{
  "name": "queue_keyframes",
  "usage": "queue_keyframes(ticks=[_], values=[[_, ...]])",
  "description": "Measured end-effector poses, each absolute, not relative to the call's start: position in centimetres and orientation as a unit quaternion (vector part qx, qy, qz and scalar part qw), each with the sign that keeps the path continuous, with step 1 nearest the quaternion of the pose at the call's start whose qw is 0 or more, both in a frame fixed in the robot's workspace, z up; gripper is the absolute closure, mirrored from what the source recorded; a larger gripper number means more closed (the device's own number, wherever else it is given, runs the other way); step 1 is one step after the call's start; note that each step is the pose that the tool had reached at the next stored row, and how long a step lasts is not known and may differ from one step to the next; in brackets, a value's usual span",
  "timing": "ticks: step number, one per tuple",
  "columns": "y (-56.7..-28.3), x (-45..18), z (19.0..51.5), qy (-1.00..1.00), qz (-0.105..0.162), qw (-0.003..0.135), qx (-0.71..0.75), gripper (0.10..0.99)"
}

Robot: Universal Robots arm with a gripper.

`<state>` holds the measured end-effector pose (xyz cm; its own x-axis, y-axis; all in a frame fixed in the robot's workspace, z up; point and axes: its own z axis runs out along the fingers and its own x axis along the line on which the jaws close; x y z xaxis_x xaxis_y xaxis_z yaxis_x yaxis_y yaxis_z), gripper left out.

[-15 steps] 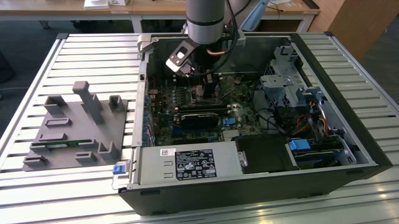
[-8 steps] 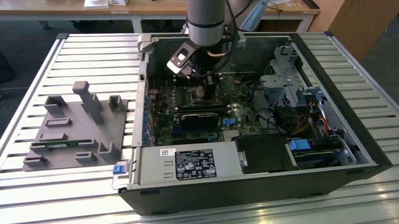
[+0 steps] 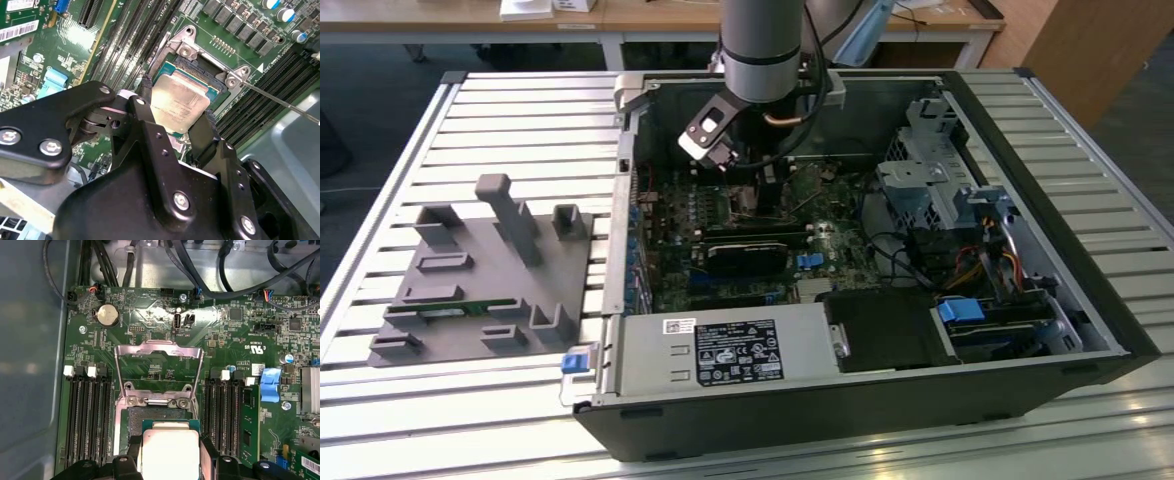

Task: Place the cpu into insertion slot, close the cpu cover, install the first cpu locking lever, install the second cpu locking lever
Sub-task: 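Place the cpu into insertion slot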

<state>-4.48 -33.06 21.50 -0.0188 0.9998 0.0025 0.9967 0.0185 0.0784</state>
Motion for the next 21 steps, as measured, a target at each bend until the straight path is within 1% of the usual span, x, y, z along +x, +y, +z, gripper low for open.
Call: queue_keyframes(ticks=[21], values=[[-32.49, -4.36, 20.72, 0.706, 0.028, 0.027, 0.707, 0.545]])
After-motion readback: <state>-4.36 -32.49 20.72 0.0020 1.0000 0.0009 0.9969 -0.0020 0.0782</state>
